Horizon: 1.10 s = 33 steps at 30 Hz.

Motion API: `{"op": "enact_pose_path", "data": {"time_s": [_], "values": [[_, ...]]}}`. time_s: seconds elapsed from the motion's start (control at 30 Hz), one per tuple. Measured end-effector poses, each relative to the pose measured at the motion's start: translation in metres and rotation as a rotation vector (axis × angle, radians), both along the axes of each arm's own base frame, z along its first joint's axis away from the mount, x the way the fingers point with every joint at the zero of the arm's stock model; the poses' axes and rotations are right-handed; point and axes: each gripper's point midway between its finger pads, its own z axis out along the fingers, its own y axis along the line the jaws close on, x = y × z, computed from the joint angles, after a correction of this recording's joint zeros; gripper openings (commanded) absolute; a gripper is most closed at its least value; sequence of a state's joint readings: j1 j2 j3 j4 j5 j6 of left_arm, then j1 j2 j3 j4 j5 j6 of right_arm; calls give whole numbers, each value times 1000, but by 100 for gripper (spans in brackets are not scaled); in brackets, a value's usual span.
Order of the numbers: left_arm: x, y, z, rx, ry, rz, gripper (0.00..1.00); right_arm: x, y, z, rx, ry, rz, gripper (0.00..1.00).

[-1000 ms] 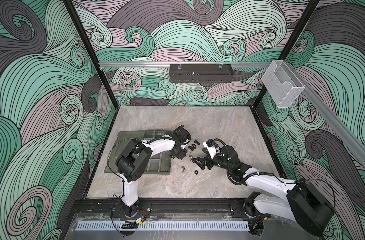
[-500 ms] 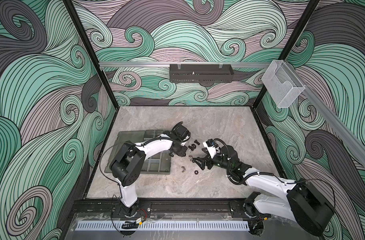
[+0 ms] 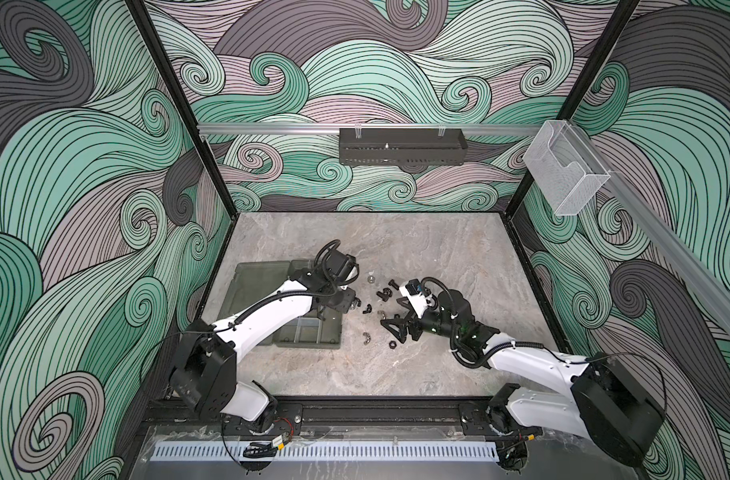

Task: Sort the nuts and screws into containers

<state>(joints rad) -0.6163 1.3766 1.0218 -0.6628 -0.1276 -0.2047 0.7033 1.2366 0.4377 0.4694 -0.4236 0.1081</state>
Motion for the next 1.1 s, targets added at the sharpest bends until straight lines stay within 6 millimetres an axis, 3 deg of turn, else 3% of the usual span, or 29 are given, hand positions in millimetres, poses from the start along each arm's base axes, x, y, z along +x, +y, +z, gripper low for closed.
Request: {"op": "enact_pose_path", "data": {"time_s": [0.23, 0.67, 1.1], "values": [[-10, 25, -12, 19, 25, 81, 17, -9, 9, -9, -9, 30, 49, 99], [-9, 25, -57, 91, 146, 108, 17, -7, 11, -9, -10, 32, 50, 99], [-3, 21, -78, 110, 175, 110, 21, -5, 12, -10, -14, 36, 51, 99]]}}
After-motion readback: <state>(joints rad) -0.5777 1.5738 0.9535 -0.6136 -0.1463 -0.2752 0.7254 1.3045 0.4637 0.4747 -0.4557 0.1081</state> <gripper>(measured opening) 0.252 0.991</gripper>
